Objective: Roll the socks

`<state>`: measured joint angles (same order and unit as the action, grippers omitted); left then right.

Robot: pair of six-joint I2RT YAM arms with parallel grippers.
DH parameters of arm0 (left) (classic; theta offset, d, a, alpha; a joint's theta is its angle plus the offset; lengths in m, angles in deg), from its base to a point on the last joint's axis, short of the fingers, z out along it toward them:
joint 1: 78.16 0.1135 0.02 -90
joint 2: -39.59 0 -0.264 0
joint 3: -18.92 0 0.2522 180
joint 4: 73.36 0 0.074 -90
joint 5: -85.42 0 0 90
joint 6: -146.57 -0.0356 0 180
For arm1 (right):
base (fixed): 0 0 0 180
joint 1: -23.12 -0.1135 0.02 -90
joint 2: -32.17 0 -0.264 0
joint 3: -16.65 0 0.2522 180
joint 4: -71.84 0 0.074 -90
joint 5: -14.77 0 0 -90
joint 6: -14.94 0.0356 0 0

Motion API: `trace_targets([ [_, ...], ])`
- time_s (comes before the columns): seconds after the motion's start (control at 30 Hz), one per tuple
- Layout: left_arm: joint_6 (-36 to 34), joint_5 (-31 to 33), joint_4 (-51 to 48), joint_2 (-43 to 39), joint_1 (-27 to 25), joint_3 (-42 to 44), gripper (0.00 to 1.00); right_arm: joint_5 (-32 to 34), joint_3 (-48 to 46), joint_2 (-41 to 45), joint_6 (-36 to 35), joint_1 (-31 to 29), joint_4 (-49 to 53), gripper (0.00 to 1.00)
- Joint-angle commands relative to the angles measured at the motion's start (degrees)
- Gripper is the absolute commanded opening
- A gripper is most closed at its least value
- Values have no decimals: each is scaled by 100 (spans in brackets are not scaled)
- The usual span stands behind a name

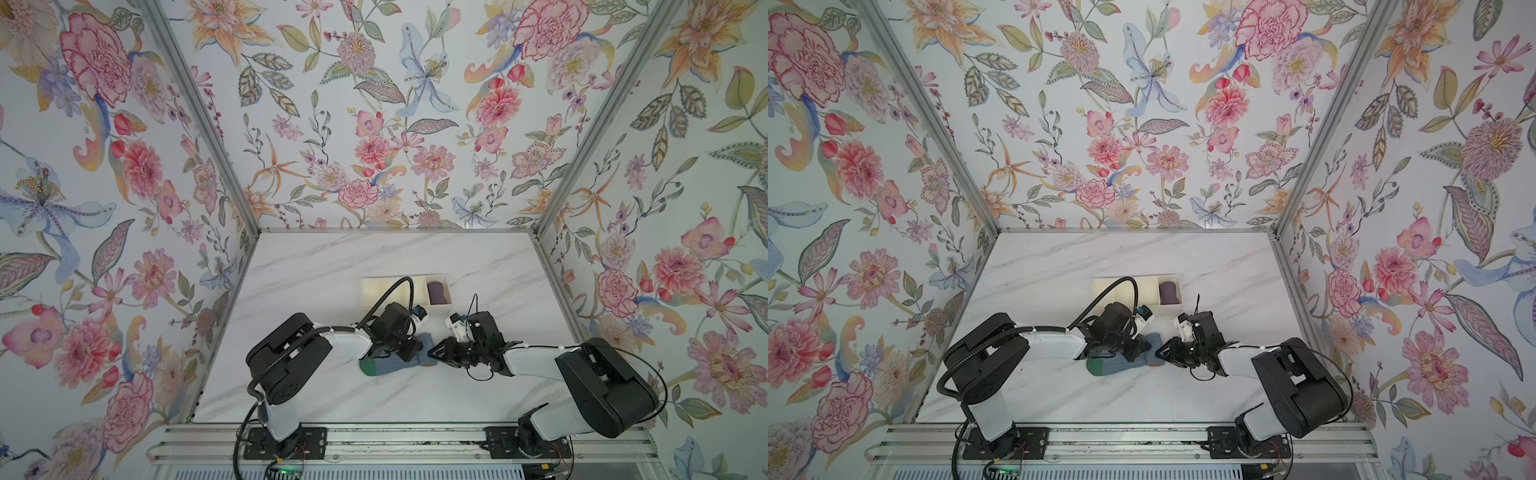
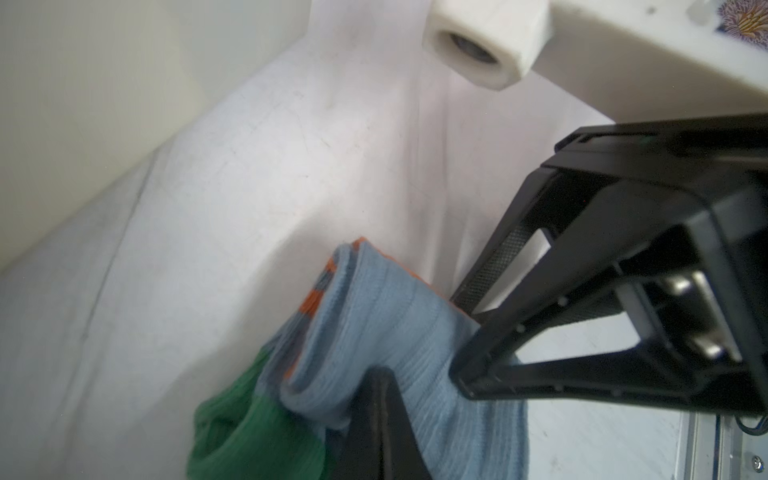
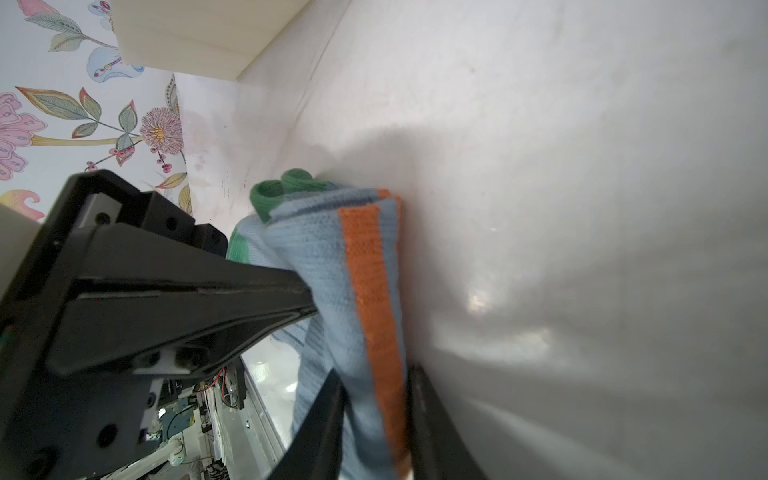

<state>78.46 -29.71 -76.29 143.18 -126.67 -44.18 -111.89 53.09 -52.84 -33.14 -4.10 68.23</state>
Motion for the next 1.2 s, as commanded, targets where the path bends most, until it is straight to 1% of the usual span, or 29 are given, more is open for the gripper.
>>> trace_targets([
  [0.0,35,-17,-355,12,70,171,0,116,-97,-133,62,42,-35,29],
  [0.27,52,-69,-303,29,65,179,0,124,-34,-279,107,42,-272,29],
  [0.4,61,-65,-298,21,69,179,0,143,-17,-275,106,33,-311,27],
  [0.63,49,-98,-298,47,72,144,0,219,34,-195,72,-44,-263,20],
  [0.73,52,-118,-308,14,79,135,0,291,91,-157,21,-89,-162,13],
  [0.8,56,-100,-321,-37,79,136,0,392,129,-98,-44,-113,-6,11],
  [0.93,61,-61,-425,-330,76,127,0,667,232,72,-187,-149,423,10],
  [1.07,28,174,-632,-838,79,108,7,816,349,231,-321,-182,800,10],
  [1.13,26,296,-734,-1079,81,139,7,868,401,276,-364,-194,928,10],
  [1.17,34,331,-767,-1168,96,167,5,887,424,290,-376,-195,967,10],
])
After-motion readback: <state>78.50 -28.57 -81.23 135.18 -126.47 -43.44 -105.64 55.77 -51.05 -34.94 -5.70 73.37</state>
